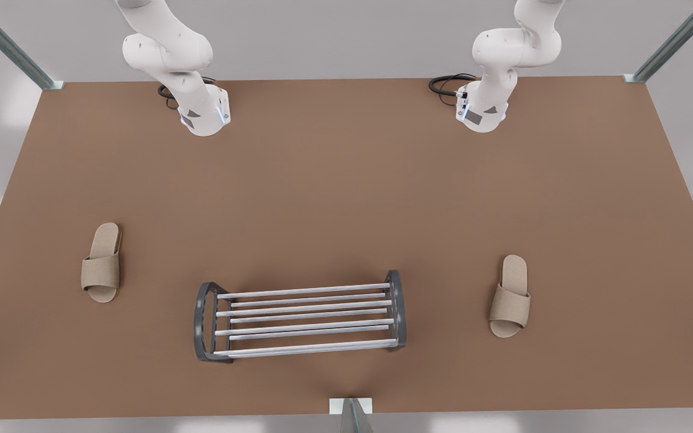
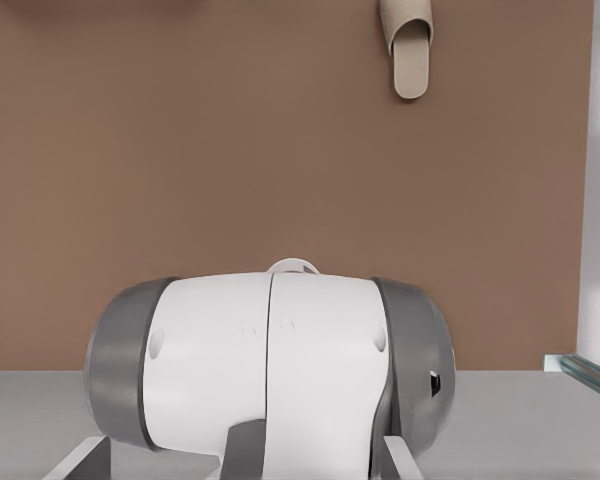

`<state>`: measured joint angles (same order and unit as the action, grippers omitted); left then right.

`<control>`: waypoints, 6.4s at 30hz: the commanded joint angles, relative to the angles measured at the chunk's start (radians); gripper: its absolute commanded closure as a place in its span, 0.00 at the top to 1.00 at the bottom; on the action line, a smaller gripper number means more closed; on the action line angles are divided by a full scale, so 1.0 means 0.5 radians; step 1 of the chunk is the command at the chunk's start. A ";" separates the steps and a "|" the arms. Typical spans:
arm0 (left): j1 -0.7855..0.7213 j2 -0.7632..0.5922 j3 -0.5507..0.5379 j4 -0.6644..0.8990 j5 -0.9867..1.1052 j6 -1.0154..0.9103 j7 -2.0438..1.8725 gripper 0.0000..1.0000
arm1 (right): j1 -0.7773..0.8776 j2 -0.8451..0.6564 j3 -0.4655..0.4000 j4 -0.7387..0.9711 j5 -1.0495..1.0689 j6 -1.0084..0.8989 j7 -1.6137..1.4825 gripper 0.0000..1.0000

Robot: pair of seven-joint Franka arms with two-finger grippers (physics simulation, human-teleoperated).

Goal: Place the right shoe on the shoe rack with the right arm, and place the left shoe on the shoe rack with the left arm

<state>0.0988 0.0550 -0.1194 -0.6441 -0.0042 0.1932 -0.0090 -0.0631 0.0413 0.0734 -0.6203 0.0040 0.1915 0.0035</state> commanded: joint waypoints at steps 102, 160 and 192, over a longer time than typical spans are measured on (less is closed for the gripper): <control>-0.385 1.133 0.417 -2.565 -4.799 4.660 2.086 1.00 | -0.331 0.577 -0.613 -3.337 4.330 4.458 -4.225 1.00; -0.397 0.617 0.254 -2.501 -4.327 5.145 0.706 0.21 | -0.469 1.074 -0.549 -3.002 4.379 4.041 -3.569 0.35; -1.633 1.433 0.012 -1.016 -2.897 6.382 -0.019 0.21 | 0.025 -0.076 0.375 -2.824 4.131 5.670 -1.869 0.21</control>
<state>-0.7209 0.7578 -0.1148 -1.1718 -1.4967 3.4372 0.1519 -0.0843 0.0232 0.2500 -2.0357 2.0707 2.6810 -1.4911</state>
